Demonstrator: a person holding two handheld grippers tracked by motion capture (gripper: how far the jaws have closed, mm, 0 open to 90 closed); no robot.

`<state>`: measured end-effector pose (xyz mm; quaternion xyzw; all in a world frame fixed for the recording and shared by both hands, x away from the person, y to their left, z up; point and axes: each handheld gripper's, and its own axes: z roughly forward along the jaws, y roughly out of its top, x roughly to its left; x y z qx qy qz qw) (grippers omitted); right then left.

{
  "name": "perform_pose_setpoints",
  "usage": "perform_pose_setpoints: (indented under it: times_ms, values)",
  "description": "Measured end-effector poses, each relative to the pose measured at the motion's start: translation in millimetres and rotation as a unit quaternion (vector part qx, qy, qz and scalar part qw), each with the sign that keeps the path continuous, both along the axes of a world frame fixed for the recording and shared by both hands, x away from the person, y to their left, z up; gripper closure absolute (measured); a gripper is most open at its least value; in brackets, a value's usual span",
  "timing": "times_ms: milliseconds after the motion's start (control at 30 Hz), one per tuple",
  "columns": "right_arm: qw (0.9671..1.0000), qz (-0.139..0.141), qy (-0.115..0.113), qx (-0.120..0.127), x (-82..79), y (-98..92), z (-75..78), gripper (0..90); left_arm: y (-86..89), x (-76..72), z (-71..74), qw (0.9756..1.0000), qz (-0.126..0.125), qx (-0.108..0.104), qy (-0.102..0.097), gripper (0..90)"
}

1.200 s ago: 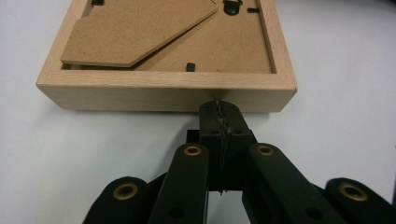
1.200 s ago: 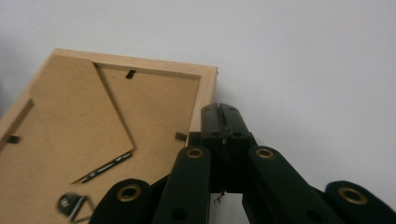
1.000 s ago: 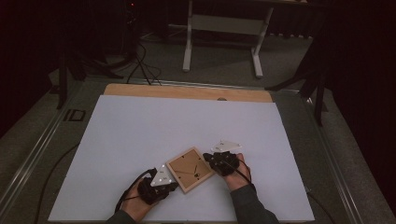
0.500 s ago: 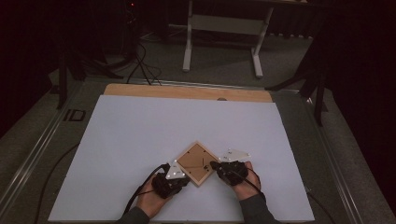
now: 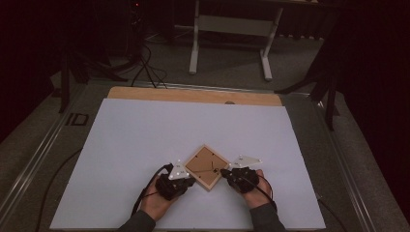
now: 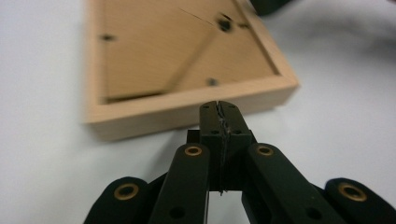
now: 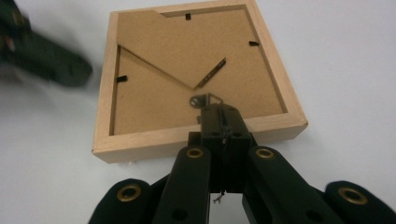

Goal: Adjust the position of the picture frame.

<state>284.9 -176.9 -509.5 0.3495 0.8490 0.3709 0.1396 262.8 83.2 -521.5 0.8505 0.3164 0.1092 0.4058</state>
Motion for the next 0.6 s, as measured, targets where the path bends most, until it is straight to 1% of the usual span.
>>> perform_pose_setpoints:
  times_ms: [67, 133, 267, 333, 500, 567, 600]
  values:
    - [1.0000, 0.003, 0.003, -0.001, -1.5, 0.1, -0.2, 89.9, 9.3, 5.1, 1.5, 0.9998, 0.020, -0.007, -0.003, 89.6]
    - [1.0000, 0.004, 0.004, -0.003, -2.5, -0.2, -0.8, 89.9, 17.1, 11.1, 1.2, 0.9992, 0.039, -0.011, -0.002, 89.6]
    - [0.9999, 0.006, 0.011, -0.010, -5.0, -0.3, -3.4, 89.9, 26.2, 22.6, -1.9, 0.9976, 0.069, -0.010, -0.004, 89.7]
    - [0.9998, 0.007, 0.015, -0.012, -6.3, -0.5, -4.2, 89.9, 28.0, 26.5, -3.3, 0.9970, 0.077, -0.006, -0.005, 89.7]
    - [0.9995, 0.012, 0.028, -0.013, -9.7, 0.3, -5.4, 89.9, 27.7, 35.4, -4.8, 0.9962, 0.086, -0.001, -0.010, 89.6]
    - [0.9993, 0.015, 0.030, -0.015, -11.8, 1.6, -5.5, 89.9, 27.7, 39.9, -6.6, 0.9960, 0.089, -0.006, -0.008, 89.6]
    - [0.9992, 0.016, 0.031, -0.016, -12.8, 2.3, -5.6, 89.9, 27.6, 41.8, -8.2, 0.9960, 0.089, -0.004, -0.005, 89.6]
